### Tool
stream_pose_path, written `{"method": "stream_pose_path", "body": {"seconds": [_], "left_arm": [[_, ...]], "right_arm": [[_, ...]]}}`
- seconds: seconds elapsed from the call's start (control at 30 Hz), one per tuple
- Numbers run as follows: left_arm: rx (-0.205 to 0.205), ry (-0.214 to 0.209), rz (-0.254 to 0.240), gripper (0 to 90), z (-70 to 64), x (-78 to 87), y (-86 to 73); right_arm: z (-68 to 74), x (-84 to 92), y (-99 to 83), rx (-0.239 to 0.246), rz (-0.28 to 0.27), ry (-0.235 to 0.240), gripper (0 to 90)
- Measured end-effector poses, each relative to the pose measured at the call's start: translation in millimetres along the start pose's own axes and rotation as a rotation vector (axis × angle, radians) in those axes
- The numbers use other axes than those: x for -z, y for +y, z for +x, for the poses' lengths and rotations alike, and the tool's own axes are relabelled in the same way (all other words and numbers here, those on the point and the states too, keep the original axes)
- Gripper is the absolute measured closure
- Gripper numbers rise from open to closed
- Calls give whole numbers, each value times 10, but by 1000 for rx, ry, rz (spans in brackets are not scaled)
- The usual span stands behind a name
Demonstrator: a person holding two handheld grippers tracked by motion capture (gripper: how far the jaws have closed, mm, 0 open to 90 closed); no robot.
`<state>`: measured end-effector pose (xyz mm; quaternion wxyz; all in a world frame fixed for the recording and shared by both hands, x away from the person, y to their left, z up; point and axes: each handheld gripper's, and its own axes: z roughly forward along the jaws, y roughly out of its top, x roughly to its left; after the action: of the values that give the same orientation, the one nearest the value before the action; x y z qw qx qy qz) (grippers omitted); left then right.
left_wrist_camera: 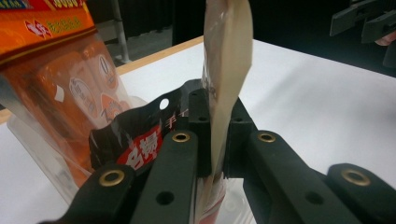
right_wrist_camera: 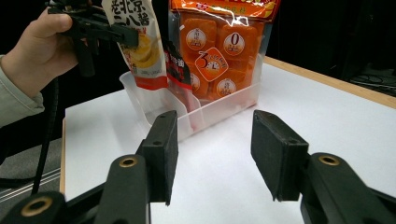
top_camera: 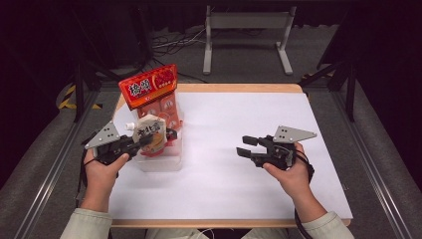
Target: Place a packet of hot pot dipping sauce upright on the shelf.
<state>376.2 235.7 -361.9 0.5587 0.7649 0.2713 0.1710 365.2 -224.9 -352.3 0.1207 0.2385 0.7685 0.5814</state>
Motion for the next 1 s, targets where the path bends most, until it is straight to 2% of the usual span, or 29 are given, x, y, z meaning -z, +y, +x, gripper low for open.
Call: {"method": "stream_pose_path", "body": {"seconds": [0.33,1.0], "left_arm": [[21,-34,36,847,55,-75,-99],[57,-59,122,849,70,-238,-292]], "right_arm": [[-28,-21,-28,-15,2,10,520],[-36,-33,-37,-25,-3,14,508]]}}
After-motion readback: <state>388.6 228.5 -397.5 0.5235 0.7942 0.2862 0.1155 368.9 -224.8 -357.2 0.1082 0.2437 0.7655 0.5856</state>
